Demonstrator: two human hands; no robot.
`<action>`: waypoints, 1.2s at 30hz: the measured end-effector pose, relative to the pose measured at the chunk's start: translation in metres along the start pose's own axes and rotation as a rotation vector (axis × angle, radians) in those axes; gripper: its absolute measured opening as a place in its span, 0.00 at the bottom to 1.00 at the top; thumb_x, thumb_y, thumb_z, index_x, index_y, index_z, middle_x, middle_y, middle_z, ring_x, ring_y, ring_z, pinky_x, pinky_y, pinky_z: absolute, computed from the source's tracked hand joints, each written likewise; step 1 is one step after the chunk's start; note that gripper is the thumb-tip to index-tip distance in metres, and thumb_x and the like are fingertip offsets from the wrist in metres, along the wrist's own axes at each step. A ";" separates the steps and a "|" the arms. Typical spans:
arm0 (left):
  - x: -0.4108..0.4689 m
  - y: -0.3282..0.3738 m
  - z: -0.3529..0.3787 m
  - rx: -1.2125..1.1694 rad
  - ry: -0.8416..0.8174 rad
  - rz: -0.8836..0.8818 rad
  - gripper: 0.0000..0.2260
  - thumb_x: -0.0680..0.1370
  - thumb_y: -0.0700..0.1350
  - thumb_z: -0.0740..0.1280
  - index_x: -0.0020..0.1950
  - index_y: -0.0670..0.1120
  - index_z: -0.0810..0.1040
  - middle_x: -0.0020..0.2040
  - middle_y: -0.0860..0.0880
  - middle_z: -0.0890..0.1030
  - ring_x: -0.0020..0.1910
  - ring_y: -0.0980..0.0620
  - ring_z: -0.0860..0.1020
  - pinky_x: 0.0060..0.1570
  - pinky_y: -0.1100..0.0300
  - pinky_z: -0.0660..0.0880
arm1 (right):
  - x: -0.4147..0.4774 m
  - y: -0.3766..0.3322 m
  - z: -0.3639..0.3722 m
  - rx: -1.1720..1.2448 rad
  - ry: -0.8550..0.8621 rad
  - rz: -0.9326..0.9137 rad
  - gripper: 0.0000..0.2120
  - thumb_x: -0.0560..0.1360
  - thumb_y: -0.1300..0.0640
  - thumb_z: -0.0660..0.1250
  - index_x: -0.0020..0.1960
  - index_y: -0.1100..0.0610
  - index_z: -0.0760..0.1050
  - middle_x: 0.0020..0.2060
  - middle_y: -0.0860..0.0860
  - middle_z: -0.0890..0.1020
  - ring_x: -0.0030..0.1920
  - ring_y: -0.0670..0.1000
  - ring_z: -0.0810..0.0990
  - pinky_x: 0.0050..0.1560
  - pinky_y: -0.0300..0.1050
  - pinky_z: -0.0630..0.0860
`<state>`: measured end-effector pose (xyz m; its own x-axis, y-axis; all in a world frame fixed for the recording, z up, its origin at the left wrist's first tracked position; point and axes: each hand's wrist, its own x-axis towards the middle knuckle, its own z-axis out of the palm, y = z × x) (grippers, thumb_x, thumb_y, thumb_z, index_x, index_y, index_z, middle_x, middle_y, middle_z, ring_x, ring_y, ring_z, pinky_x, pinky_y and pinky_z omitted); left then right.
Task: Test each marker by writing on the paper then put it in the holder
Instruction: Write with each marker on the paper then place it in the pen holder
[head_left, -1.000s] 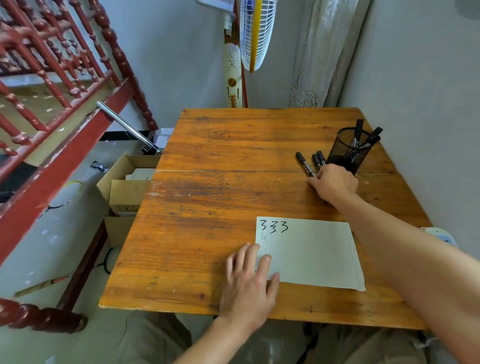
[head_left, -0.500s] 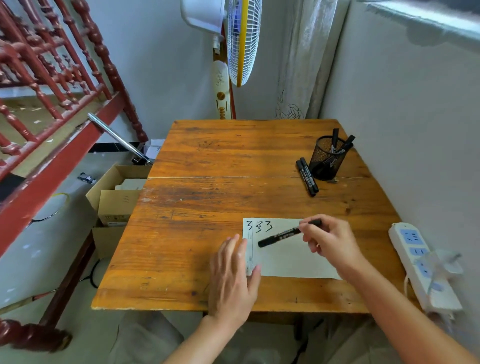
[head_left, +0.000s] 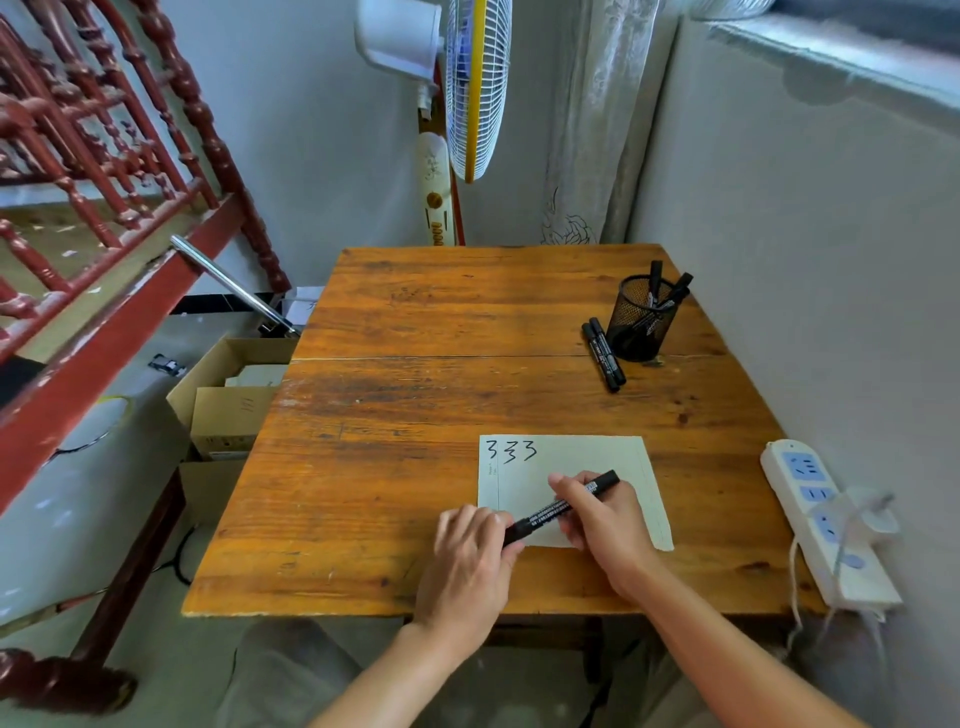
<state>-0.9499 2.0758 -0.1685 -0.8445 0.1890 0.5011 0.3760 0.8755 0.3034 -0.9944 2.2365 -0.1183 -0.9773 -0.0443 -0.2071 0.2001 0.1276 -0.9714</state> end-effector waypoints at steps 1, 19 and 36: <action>0.000 0.000 0.000 0.003 -0.022 0.004 0.10 0.78 0.50 0.58 0.53 0.45 0.72 0.43 0.50 0.78 0.44 0.53 0.69 0.42 0.57 0.71 | 0.000 0.001 0.001 0.009 0.019 0.002 0.15 0.78 0.56 0.66 0.34 0.60 0.74 0.22 0.52 0.76 0.22 0.49 0.71 0.25 0.40 0.69; -0.001 0.021 -0.036 -0.695 -0.226 -0.283 0.16 0.80 0.58 0.51 0.35 0.54 0.64 0.30 0.56 0.66 0.31 0.57 0.65 0.31 0.63 0.61 | -0.007 -0.007 0.001 0.389 0.032 0.069 0.17 0.79 0.65 0.58 0.31 0.59 0.67 0.22 0.52 0.66 0.20 0.46 0.63 0.21 0.39 0.60; -0.010 -0.018 -0.009 -0.047 -0.227 -0.130 0.13 0.78 0.54 0.61 0.53 0.48 0.80 0.63 0.49 0.77 0.66 0.48 0.69 0.64 0.48 0.66 | 0.004 -0.008 -0.050 0.263 0.363 -0.049 0.11 0.80 0.54 0.62 0.47 0.59 0.80 0.34 0.54 0.84 0.28 0.48 0.79 0.27 0.38 0.68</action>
<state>-0.9450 2.0540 -0.1722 -0.9487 0.1760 0.2628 0.2718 0.8785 0.3930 -1.0037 2.2852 -0.1053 -0.9379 0.3120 -0.1516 0.1180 -0.1240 -0.9852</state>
